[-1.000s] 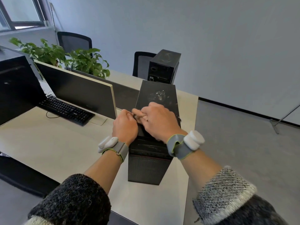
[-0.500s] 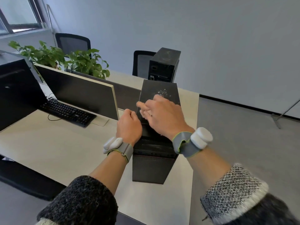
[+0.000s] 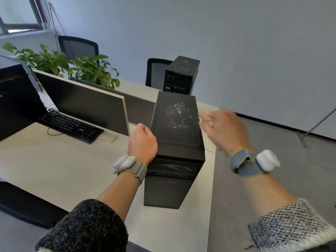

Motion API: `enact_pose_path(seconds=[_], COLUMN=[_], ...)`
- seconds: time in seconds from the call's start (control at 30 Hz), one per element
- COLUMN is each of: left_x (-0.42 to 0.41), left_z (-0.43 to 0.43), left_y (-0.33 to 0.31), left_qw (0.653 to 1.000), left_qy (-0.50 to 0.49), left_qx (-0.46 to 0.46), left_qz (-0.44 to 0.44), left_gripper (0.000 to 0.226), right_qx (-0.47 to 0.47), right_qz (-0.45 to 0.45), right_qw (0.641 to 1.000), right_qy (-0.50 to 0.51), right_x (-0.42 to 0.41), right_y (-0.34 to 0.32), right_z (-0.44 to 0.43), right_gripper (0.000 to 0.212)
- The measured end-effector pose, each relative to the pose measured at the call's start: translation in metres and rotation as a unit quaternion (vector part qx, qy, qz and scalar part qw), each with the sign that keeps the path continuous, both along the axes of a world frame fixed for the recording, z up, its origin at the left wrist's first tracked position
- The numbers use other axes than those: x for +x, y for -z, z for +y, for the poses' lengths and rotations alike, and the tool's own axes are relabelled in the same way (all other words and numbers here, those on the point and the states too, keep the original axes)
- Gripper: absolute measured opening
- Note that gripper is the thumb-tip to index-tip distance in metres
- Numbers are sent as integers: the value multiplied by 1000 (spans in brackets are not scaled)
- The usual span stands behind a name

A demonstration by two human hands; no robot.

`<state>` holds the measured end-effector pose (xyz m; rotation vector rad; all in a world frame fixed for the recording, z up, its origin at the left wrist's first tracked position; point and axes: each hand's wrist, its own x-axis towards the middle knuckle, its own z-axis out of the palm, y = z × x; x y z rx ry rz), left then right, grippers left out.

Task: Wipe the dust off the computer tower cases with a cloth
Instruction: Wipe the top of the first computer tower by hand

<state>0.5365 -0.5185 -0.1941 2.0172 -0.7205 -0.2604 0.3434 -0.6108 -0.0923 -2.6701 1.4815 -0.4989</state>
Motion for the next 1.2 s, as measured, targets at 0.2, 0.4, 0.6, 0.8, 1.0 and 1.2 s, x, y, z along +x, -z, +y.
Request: enact_pose_path(seconds=[0.2,0.4,0.6,0.8,1.0,1.2], left_x=[2,3,1,3,2,3], left_z=[1,1,-1,-1,5,-8], left_y=[1,3,2,1,-6,-24], left_qw=[1000,1000,1000,1000,999,988], left_qy=[-2,-4,-4,-3,12,10], left_qx=[11,6,8,23,30,137], left_qz=[0,1,-10,-14,-43,-72], left_gripper=[27,28,28,27,29,22], right_qx=[32,36,-14,13,23,-4], right_qz=[8,18,45,-3,48,130], right_qw=[983,992,999,984,983,989], right_qy=[-183,-119,7,-175,-178,-66], right_x=[96,49,-10,72,54,-12], right_y=[12,32,15,11,24,0], right_z=[32,11,-13,16,2,-39], right_gripper=[20,29,36,20,27,35])
